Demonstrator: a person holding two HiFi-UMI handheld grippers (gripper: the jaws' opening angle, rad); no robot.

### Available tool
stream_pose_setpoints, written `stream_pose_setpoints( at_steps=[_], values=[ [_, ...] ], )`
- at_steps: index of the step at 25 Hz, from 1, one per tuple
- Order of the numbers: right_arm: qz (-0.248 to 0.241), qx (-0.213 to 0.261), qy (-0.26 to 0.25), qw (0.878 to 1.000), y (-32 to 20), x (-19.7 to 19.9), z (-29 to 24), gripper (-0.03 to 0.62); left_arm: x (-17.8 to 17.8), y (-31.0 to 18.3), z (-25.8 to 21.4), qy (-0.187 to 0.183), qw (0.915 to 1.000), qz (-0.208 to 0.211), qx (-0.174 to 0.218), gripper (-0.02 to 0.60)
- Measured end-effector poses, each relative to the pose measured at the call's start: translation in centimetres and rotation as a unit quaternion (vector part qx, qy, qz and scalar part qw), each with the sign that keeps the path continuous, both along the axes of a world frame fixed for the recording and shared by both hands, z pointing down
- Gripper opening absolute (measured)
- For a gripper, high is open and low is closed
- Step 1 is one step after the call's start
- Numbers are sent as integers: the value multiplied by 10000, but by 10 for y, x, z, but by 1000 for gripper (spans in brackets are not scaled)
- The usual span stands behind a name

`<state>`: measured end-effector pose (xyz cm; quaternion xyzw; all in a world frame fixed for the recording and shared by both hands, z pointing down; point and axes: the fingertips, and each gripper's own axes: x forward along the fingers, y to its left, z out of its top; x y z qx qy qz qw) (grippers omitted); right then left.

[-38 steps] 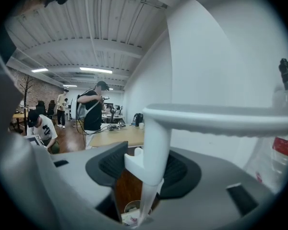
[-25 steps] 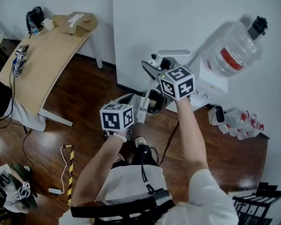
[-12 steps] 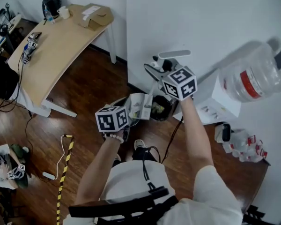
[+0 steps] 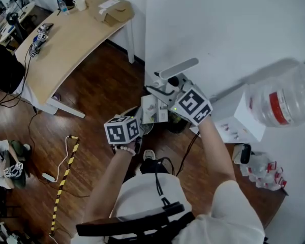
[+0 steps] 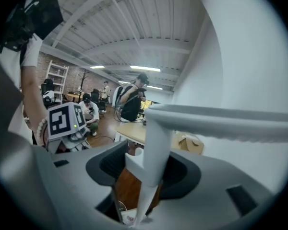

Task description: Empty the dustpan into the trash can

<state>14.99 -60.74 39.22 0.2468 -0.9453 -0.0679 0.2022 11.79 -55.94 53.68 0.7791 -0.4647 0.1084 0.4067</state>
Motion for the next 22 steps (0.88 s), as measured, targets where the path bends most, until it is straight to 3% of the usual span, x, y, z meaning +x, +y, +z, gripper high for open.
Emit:
stream_pose_setpoints(
  at_steps=[5, 14, 22],
  values=[
    [-467, 91, 486, 9977, 35, -8, 8, 219, -2, 11, 3, 72, 9999, -142, -6, -11],
    [-518, 299, 1210, 9908, 103, -21, 30, 215, -11, 64, -18, 108, 9997, -32, 228, -11],
    [-259, 487, 1423, 9883, 152, -38, 48, 213, -25, 133, -28, 103, 9989, 138, 436, -11]
  ],
)
